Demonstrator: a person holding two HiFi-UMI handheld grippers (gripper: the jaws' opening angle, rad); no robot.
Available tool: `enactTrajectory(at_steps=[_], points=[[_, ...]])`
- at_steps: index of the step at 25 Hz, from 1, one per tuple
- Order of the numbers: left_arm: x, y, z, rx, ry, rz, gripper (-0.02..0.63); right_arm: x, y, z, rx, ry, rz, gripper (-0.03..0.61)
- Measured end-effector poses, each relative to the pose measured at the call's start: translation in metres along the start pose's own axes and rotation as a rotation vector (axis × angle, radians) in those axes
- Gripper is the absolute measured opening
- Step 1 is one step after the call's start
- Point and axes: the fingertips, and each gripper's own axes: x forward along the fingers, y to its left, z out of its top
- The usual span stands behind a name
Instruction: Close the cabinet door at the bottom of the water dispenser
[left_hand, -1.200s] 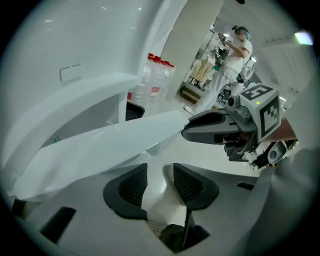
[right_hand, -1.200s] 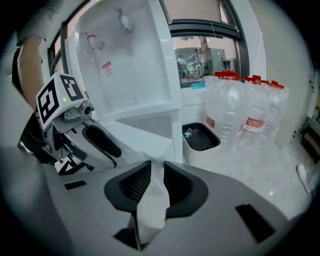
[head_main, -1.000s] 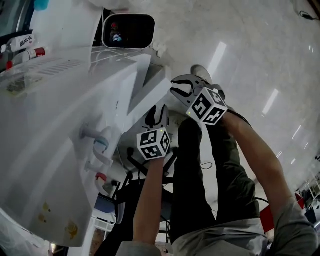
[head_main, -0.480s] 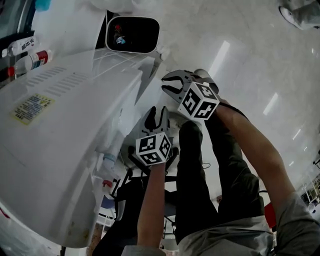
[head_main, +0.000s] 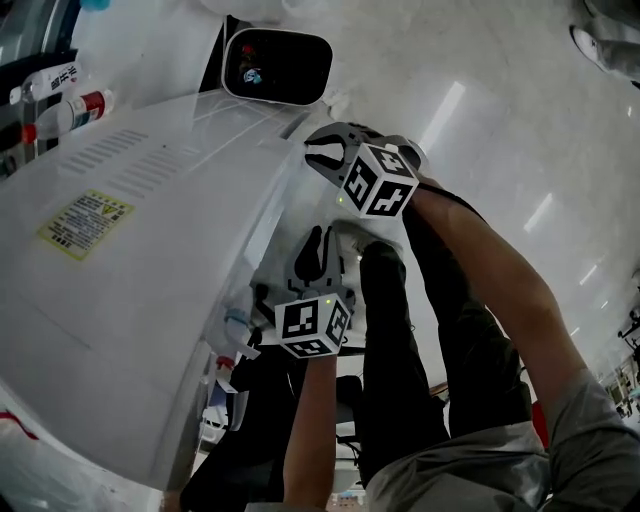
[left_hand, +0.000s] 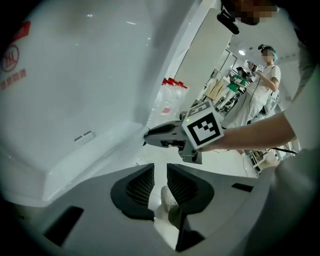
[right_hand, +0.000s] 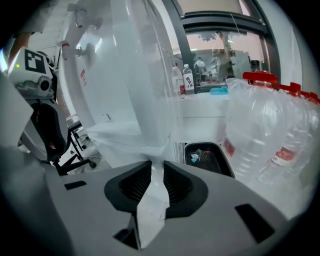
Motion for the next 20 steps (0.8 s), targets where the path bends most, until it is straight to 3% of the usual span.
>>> enactTrajectory(at_steps=[7,14,20], points=[[-0.007,0.004,0.009,-0.026,-0.022,0.024,0.067,0.012,-0.008,0.01,-0.035,0.0,0.035,0.078],[-0.002,0.008,0.015,-0.029,-0.031,0.07,0.044,0.006,-0.002,0.002,0.039,-0.016,0.023,0.064],[-0.011,-0.004,0.03,-0.015,-0.054,0.069,0.041,-0.033,0.025,-0.015,0.061,-0.006,0.041,0.039]])
